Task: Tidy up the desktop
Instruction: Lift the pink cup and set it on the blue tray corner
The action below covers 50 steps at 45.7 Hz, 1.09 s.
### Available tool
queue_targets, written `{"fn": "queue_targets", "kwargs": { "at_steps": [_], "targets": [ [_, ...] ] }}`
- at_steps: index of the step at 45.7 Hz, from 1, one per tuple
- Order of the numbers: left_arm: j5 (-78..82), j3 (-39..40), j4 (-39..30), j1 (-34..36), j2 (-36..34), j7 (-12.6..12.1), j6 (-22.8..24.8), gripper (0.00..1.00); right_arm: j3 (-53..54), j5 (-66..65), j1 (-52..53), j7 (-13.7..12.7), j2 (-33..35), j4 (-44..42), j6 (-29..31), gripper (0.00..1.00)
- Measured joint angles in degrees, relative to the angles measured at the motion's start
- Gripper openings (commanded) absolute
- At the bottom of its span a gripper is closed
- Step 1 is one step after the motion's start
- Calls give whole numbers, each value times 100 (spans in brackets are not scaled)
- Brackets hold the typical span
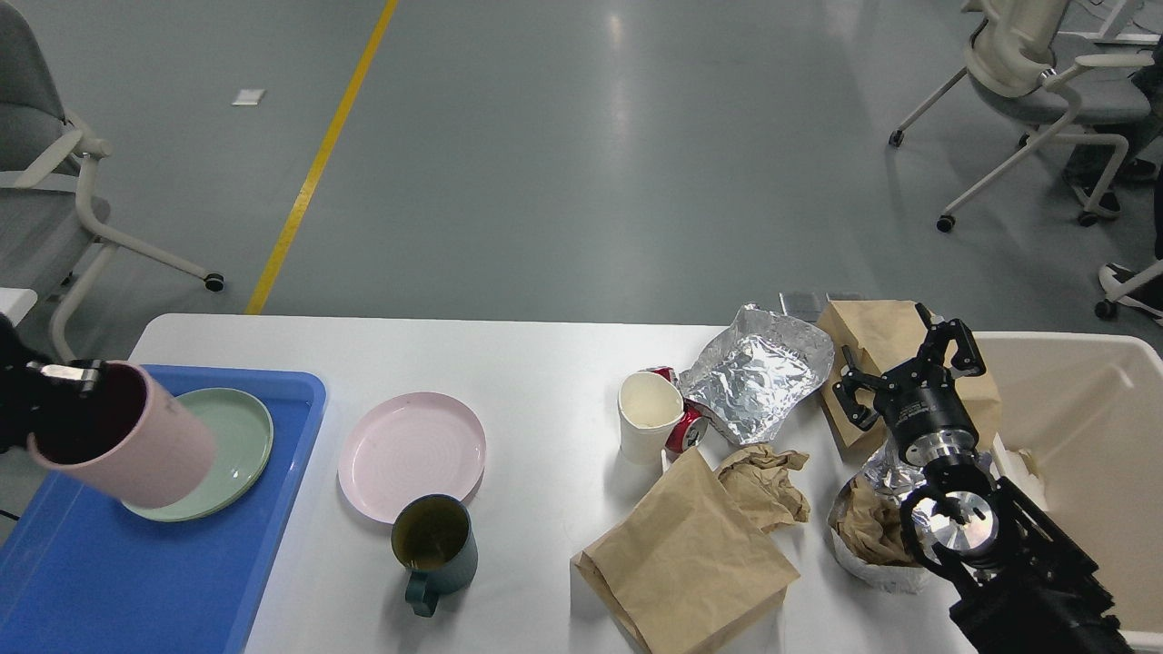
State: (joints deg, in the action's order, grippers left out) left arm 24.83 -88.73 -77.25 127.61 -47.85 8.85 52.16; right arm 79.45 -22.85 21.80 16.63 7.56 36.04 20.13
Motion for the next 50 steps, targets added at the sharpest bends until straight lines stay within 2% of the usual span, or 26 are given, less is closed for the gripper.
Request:
{"fn": "queue_targets", "kwargs": {
  "at_steps": [9, 16, 19, 26, 36, 42, 50],
  "targets": [
    [934, 1065, 2226, -2301, -397, 1230, 272, 0, 0, 1, 0, 0, 0, 1, 0, 100],
    [1116, 1845, 3801, -4114, -346, 1913, 282, 0, 0, 0, 0, 0, 0, 0, 0, 100],
    [1126, 2085, 4379, -4756, -292, 2115, 272, 0, 0, 0, 0, 0, 0, 1, 0, 100],
    [1106, 2475, 5406, -5934, 130, 2253, 96, 0, 0, 0, 0, 0, 0, 0, 0, 100],
    [1045, 2618, 5961, -6876, 481, 2255, -366, 0, 0, -1, 0, 0, 0, 0, 0, 100],
    [1034, 2624, 6195, -7199, 656, 2257, -479, 0, 0, 1, 0, 0, 0, 0, 0, 100],
    [1031, 2611, 6249, -7296, 698, 2218, -589, 0, 0, 0, 0, 0, 0, 0, 0, 100]
  ]
}}
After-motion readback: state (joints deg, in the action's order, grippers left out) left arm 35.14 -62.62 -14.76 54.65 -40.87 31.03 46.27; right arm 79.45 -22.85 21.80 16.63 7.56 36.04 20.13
